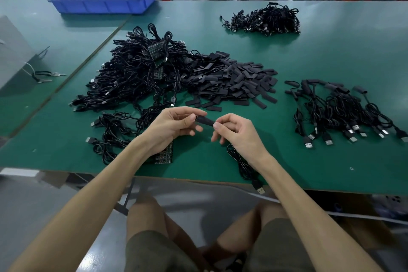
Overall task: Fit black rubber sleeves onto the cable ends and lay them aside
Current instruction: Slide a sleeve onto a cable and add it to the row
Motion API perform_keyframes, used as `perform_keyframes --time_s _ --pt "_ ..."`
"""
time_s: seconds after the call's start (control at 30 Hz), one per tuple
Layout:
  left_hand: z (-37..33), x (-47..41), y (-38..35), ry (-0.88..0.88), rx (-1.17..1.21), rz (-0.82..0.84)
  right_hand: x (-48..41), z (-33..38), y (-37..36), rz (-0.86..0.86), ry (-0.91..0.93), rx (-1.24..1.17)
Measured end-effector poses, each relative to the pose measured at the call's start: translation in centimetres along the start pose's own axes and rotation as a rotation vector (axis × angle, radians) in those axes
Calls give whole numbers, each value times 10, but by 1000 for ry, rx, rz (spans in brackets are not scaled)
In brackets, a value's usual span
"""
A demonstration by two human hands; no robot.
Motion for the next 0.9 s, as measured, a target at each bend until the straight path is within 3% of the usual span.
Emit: perform_keyframes --time_s 0.33,0.9 --pt "-1 -1 -6 25 -1 130 0 0 -1 35 5 -2" --pt "-3 0 -7 43 32 120 -1 1 0 47 23 16"
Point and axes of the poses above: each hand's wrist, its own x-axis away from the middle knuckle, its own y-axis out of the back of the hand, z = x × y, the point moved 6 cm from there along -x, towards the middle knuckle, and after that the axes turned 6 degrees about x, right-handed, at the moved point
